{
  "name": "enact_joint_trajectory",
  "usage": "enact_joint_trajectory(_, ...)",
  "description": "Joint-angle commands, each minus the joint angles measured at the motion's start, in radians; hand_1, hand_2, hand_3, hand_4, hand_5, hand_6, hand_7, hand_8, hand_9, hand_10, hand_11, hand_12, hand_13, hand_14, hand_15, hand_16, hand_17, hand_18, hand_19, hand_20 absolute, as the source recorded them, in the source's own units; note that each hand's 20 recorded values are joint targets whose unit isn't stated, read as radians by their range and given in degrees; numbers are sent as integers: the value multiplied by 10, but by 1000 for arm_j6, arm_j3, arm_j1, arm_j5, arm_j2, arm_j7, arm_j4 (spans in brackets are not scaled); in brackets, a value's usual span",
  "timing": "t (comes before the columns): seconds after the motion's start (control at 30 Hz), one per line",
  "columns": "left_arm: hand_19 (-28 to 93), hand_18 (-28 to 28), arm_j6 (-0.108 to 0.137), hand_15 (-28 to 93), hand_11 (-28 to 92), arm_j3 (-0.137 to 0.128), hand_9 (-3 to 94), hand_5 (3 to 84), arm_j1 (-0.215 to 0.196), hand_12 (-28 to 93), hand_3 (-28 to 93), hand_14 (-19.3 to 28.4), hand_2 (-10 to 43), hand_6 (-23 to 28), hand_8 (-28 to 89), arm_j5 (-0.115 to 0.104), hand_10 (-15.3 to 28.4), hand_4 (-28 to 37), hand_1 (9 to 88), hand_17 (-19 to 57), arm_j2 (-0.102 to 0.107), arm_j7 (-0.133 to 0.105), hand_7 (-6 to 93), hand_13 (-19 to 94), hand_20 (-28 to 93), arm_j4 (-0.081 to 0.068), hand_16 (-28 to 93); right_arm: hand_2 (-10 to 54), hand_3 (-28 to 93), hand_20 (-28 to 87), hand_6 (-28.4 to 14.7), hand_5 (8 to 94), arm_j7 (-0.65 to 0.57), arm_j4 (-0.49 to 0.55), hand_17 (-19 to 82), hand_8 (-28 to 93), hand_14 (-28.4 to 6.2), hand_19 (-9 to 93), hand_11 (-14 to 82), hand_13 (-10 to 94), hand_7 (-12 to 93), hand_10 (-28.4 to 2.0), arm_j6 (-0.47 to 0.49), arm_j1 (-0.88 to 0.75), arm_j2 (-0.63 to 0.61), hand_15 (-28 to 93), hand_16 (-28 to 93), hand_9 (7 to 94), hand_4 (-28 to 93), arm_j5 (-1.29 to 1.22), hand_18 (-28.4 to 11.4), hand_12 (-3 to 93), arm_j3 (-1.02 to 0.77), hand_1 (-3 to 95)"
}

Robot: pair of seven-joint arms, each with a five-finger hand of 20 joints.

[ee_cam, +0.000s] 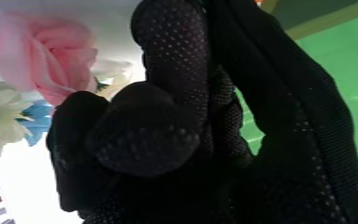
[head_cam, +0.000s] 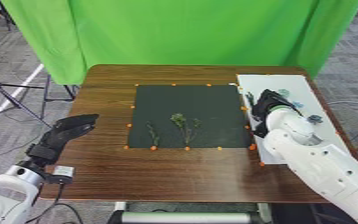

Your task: Arrange flowers

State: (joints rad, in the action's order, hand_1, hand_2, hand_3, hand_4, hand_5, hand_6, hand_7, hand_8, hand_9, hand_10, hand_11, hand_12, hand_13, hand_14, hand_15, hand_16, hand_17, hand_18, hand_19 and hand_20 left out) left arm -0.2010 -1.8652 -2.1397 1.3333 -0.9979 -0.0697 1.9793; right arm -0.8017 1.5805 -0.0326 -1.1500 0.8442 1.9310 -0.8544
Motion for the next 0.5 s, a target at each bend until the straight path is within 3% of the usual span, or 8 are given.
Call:
enact_joint_trajectory(0.03, 102, 163, -13, 149, 125, -15, 355, 393, -21, 117, 605, 185, -64, 38, -55, 0, 141, -151, 284, 15, -2, 14, 113, 306, 153, 13, 18, -95, 533, 412, -56, 771, 12, 79, 705, 197, -19, 932, 368, 937, 392, -117, -65, 3, -40, 608, 235, 934, 8, 21, -100, 236, -48, 578)
enact_joint_trajectory(0.5, 102, 163, -13, 151, 127, -21, 355, 391, -31, 116, 609, 185, -66, 38, -56, -2, 141, -152, 284, 14, 5, 24, 116, 306, 152, 21, 17, -95, 562, 444, -60, 791, 27, 212, 714, 203, -17, 932, 386, 937, 379, -115, -103, -47, -56, 631, 223, 937, 18, 40, -103, 229, -106, 561)
